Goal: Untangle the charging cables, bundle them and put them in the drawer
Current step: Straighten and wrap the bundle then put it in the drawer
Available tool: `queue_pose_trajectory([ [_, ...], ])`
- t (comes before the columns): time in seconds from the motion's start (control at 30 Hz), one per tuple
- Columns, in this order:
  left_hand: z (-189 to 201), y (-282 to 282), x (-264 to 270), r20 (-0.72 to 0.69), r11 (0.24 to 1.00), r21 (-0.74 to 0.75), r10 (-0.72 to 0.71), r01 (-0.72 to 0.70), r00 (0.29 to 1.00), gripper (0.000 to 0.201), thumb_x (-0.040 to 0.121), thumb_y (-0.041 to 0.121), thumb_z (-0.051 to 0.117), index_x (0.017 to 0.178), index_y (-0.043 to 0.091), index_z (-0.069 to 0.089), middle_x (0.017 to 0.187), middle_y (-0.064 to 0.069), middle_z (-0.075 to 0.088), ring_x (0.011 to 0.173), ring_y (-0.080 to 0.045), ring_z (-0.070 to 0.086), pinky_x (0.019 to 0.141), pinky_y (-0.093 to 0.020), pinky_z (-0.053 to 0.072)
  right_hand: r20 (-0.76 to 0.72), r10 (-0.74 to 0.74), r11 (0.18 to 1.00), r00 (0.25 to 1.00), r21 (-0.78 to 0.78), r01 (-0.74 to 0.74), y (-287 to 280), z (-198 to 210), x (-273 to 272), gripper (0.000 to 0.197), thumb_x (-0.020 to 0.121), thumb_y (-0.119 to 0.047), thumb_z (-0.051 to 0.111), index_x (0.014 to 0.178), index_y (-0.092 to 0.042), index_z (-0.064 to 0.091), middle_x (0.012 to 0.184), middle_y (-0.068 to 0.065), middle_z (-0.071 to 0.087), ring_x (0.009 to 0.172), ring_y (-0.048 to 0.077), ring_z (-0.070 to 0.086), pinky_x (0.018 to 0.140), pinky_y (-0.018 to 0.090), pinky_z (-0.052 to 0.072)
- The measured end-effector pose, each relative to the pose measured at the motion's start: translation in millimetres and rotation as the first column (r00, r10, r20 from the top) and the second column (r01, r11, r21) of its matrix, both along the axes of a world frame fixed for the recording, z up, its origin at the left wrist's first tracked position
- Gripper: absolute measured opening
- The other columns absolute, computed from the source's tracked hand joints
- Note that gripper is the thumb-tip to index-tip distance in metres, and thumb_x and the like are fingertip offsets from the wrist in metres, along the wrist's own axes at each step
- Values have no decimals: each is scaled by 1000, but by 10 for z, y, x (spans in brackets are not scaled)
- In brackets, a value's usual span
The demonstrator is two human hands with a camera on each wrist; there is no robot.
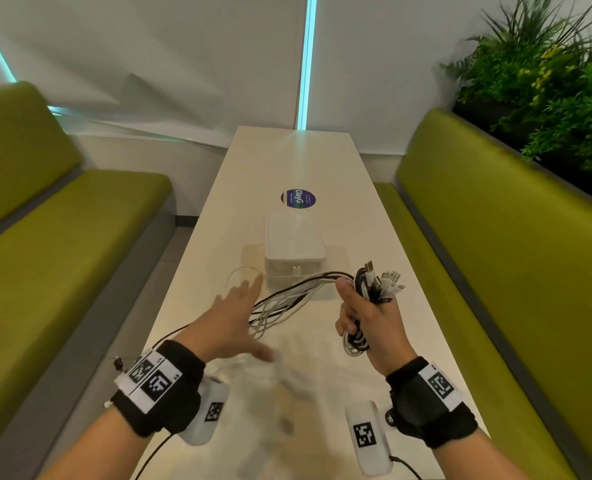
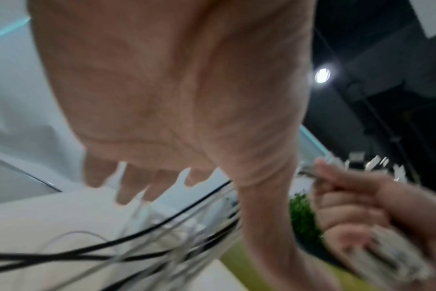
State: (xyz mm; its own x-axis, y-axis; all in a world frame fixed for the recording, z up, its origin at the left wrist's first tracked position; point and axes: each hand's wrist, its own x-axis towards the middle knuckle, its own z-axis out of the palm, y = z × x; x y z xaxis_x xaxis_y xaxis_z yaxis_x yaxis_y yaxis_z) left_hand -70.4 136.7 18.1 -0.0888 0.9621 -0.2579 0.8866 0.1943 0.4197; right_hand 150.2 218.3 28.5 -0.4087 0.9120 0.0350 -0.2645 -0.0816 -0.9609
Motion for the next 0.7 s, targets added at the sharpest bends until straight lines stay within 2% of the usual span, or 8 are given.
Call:
queue_pose_trajectory([
  [0.07, 146, 87, 194, 238, 974, 223, -92, 38, 967, 128, 63, 60, 80, 152, 37, -9, 156, 20, 6, 143, -2, 13, 116, -25, 18, 23, 29, 999, 999, 14, -29, -24, -1, -15, 32, 82, -28, 75, 62, -18, 52, 47, 1, 30, 40, 19, 30, 49, 33, 42],
  [0.17, 240, 211, 473, 296, 912, 401, -222, 90, 929, 96, 75, 54, 74, 151, 41, 16, 148, 23, 33, 130, 8, 35, 108, -19, 32, 63, 55, 998, 997, 33, -57, -42, 26, -9, 31, 83, -29, 74, 61, -19, 55, 45, 2, 33, 41, 20, 32, 50, 33, 42],
  [0.23, 259, 253, 540, 289, 898, 435, -209, 66, 934, 56, 87, 49, 64, 137, 38, 43, 116, 16, 64, 97, 4, 60, 89, -25, 50, 52, 43, 999, 998, 18, -44, -43, 53, 13, 27, 81, -31, 74, 62, -19, 59, 44, 2, 34, 40, 20, 33, 50, 33, 41],
  [0.3, 257, 258, 571, 387, 918, 397, -164, -4, 907, 26, 94, 47, 54, 114, 30, 59, 72, 11, 63, 60, -1, 57, 63, -24, 51, 1, 10, 1000, 1000, -25, -10, -30, 54, 41, 30, 79, -31, 79, 59, -22, 58, 43, 0, 35, 39, 19, 34, 51, 33, 41],
  [0.33, 247, 245, 592, 432, 927, 373, -145, -29, 890, 26, 95, 50, 49, 103, 28, 61, 62, 11, 57, 53, -1, 51, 57, -23, 46, -19, -16, 999, 1000, -48, 16, -27, 42, 44, 32, 79, -31, 80, 58, -23, 58, 43, -1, 35, 39, 18, 36, 52, 33, 41],
  [0.4, 208, 205, 669, 410, 925, 378, -133, -36, 902, 37, 93, 57, 37, 91, 26, 58, 62, 12, 53, 56, -2, 50, 59, -23, 42, -17, -70, 996, 997, -49, 69, -42, 7, 31, 30, 81, -32, 75, 56, -25, 59, 43, 0, 38, 40, 18, 38, 54, 33, 41],
  [0.53, 90, 156, 777, 228, 884, 465, -60, -54, 972, 56, 94, 61, 20, 108, 21, 55, 77, 2, 64, 72, -17, 60, 69, -38, 48, 108, -128, 991, 986, 41, 124, -99, -46, -60, 24, 76, -38, 73, 69, -16, 66, 49, 8, 47, 45, 21, 44, 56, 35, 42],
  [0.7, 88, 79, 960, 67, 906, 422, -53, 20, 996, 34, 105, 40, 21, 116, 18, 44, 77, -4, 63, 66, -26, 58, 64, -41, 46, 189, -187, 980, 964, 109, 168, -115, -97, -147, 48, 68, -45, 76, 77, -1, 61, 57, 8, 56, 53, 19, 54, 53, 30, 45],
])
